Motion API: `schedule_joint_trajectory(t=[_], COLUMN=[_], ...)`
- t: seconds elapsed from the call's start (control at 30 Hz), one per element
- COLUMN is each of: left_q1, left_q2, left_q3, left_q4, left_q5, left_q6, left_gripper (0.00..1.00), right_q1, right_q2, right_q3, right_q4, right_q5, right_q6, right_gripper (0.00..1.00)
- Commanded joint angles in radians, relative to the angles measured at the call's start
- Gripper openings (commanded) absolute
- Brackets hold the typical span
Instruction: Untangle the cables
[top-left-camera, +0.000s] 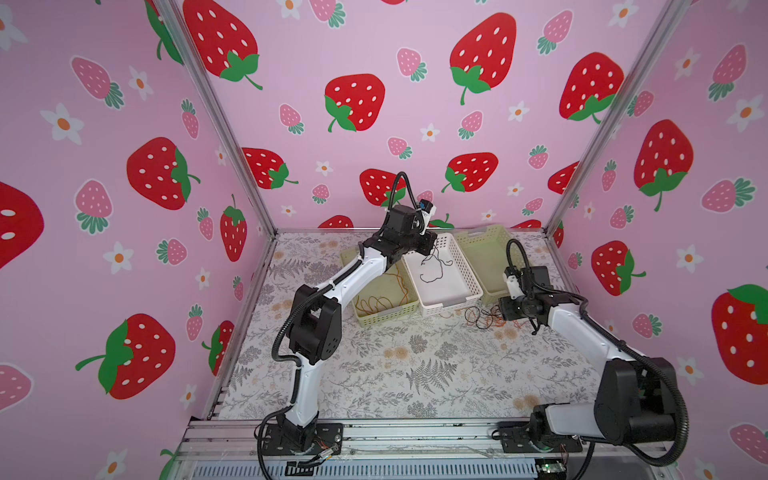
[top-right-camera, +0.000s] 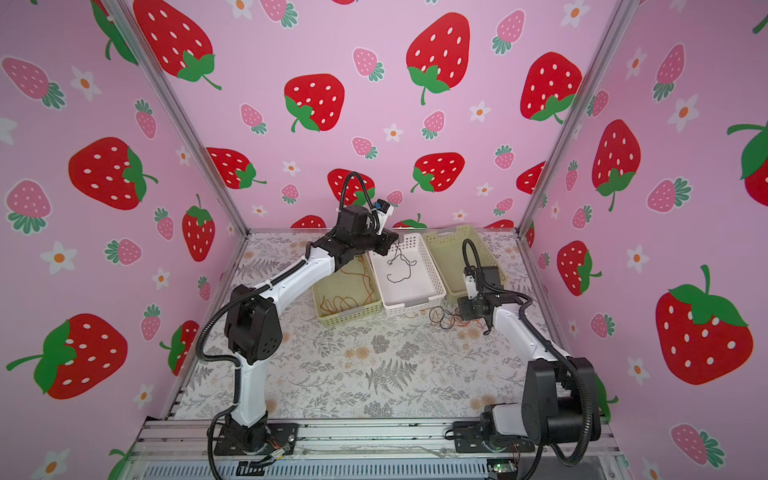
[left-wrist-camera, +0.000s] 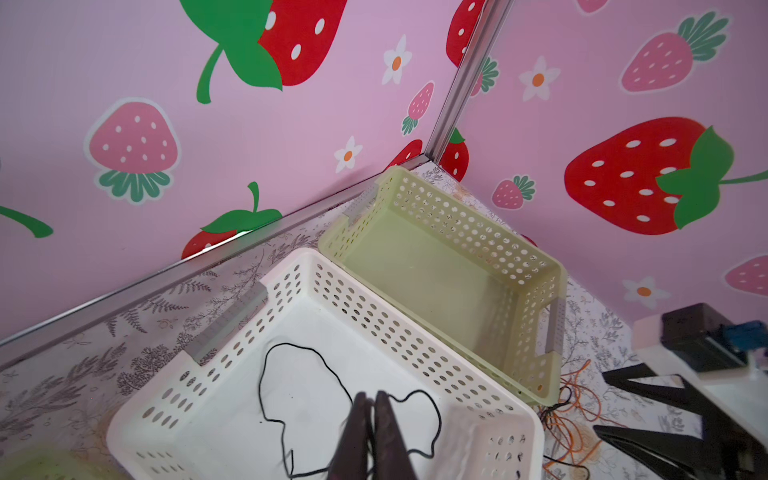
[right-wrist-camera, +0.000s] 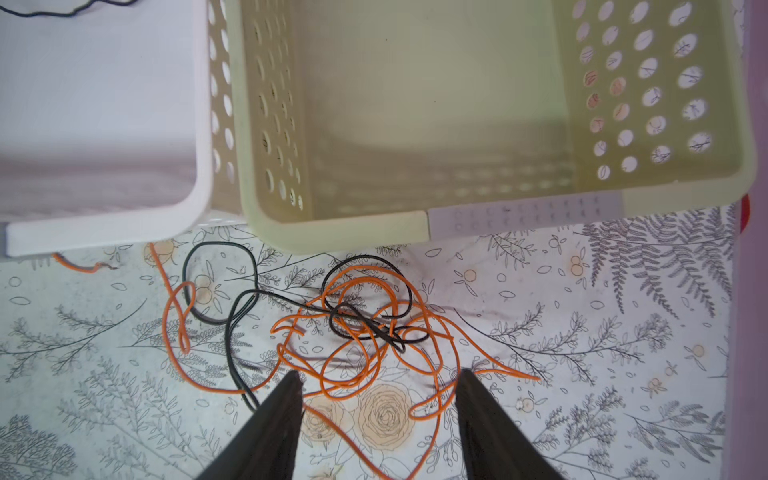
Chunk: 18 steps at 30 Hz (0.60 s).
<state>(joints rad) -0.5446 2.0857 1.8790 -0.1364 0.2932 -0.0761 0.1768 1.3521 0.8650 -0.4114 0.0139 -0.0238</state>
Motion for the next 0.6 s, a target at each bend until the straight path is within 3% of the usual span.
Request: schedule_joint_trajectory(t=[0.0, 0.07, 0.3, 0.43, 0.57], left_q1=[-0.023, -0.030, -0.064, -0.072, -0.089], left_q2=[-0.003, 0.004, -0.003, -0.104, -0.233], left_q3=[-0.006, 0.001, -0.003, -0.119, -0.284], left_q4=[0.004, -0.009, -0.040, 0.022, 0.063], left_q5=[-0.038, -0.036, -0.076, -0.102, -0.108], left_q6=[0.021, 0.031, 0.056, 0.066, 0.122], left_gripper=[0.30, 0.38, 0.52, 0.58, 0.58], right_q1=[0.004, 0.004, 0.023, 0.092, 0.092], right_q2=[-0.056, -0.075, -0.093, -0.078, -0.009], right_q3=[0.034, 0.039, 0.033, -0.008, -0.015], right_q4=[-0.046, -0.052, -0.078, -0.050, -0.049], right_q5=[0.017, -0.001, -0.227, -0.258, -0.249], right_q6=[0.016, 0.016, 0.061, 0.092, 0.117], right_gripper=[0.59, 0.58, 0.49, 0.47, 0.42])
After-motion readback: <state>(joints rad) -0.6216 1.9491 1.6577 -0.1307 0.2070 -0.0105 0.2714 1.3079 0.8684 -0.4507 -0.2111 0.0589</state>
